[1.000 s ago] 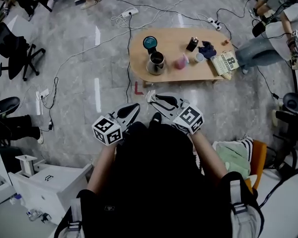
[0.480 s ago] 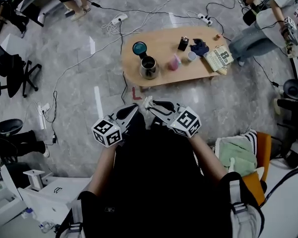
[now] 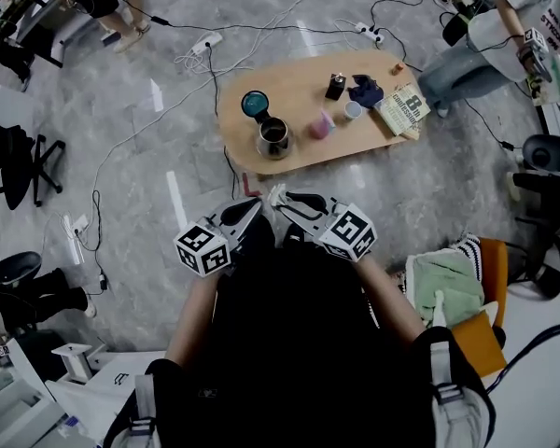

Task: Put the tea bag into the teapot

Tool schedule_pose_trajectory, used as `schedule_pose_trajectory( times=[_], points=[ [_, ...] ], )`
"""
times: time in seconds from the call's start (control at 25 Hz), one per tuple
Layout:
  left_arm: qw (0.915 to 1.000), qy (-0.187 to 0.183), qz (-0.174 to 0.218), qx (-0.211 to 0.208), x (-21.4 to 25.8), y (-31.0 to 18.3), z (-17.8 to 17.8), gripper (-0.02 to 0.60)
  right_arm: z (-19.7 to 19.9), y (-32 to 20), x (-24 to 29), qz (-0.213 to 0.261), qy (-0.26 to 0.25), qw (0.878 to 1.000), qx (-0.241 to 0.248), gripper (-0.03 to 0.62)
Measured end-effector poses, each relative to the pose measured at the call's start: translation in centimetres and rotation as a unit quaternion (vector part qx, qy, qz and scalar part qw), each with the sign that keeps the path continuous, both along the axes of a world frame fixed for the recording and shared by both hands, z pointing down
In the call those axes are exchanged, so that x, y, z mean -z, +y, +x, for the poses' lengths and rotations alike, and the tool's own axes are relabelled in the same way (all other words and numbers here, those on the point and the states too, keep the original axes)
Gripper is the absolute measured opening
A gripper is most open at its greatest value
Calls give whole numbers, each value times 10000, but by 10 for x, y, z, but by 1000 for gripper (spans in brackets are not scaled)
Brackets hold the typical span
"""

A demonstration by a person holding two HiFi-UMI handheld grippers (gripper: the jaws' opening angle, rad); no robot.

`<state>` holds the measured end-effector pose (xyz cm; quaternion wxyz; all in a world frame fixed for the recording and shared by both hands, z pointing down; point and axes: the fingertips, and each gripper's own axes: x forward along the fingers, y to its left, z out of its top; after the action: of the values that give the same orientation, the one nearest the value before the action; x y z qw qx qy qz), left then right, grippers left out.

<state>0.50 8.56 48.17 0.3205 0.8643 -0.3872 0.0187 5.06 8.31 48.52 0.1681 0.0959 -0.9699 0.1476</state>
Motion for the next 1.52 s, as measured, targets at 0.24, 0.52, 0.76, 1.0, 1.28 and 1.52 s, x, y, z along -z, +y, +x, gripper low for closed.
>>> schedule_pose_trajectory(
  times=[0.24,0.52,0.76,1.0,1.28,1.52],
  points=[
    [9994,62,-126,-321,-8,-25,-23,12,-28,-19,-5,-5,178,9997,-152,107],
    [9965,118,-156,-813,-11,-64,-47,12,-53,-48,-14,-114,369,9977,-557,107],
    [9937,173,-126,-1104,-15,-97,-76,12,-73,-70,-24,-158,555,9946,-862,107],
    [9895,216,-162,-1419,-22,-114,-99,12,-95,-83,-31,-201,637,9910,-1164,107],
    [9855,185,-125,-1682,-26,-128,-120,12,-119,-94,-30,-135,639,9882,-1388,107],
    [9868,234,-81,-1601,-25,-123,-131,12,-127,-93,-34,-86,723,9886,-1319,107]
  ],
)
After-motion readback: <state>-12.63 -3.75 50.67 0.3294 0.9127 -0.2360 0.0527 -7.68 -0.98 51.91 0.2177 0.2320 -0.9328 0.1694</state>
